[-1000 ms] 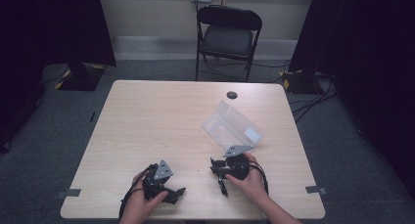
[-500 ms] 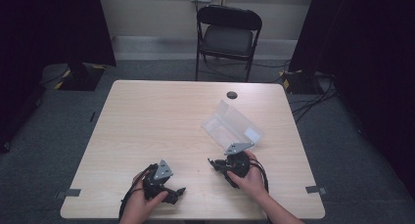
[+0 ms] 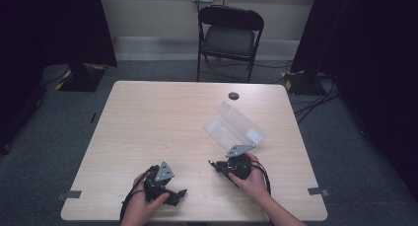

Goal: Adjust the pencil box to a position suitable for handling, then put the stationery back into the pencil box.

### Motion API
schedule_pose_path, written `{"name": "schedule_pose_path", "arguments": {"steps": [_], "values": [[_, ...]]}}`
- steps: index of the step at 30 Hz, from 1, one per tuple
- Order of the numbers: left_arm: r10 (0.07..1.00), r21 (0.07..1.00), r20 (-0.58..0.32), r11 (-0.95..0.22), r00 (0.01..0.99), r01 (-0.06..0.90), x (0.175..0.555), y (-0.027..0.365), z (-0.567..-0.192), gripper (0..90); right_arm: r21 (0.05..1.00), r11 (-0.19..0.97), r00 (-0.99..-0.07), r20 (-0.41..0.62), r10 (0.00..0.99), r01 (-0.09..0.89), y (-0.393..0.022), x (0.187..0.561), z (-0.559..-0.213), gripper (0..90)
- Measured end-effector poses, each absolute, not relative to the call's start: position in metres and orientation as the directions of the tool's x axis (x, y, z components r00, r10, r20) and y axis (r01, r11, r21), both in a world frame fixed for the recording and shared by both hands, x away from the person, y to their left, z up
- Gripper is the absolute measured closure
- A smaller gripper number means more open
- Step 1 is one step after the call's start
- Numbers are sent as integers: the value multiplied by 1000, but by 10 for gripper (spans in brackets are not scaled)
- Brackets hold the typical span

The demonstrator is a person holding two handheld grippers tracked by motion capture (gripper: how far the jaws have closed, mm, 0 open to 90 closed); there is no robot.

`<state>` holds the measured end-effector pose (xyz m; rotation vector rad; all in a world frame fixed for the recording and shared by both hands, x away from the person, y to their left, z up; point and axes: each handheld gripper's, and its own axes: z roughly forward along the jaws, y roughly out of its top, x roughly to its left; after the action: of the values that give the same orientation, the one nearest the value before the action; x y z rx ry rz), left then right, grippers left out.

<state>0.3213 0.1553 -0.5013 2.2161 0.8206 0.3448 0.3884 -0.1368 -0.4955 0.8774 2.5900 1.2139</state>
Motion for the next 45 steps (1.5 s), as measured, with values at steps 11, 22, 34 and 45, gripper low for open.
{"name": "schedule_pose_path", "arguments": {"steps": [11, 22, 34, 45], "values": [[649, 721, -3, -526, 761, 452, 322, 155, -501, 49, 743, 465, -796, 150, 586, 482, -139, 389, -496, 807], [647, 722, -5, -525, 762, 450, 322, 155, -502, 40, 734, 462, -795, 173, 581, 497, -142, 392, -495, 810], [648, 720, -3, -527, 762, 451, 322, 155, -502, 40, 741, 471, -803, 153, 576, 479, -144, 397, -492, 808], [647, 723, -5, -525, 762, 450, 322, 155, -502, 40, 734, 470, -788, 142, 599, 489, -147, 387, -495, 754]]}}
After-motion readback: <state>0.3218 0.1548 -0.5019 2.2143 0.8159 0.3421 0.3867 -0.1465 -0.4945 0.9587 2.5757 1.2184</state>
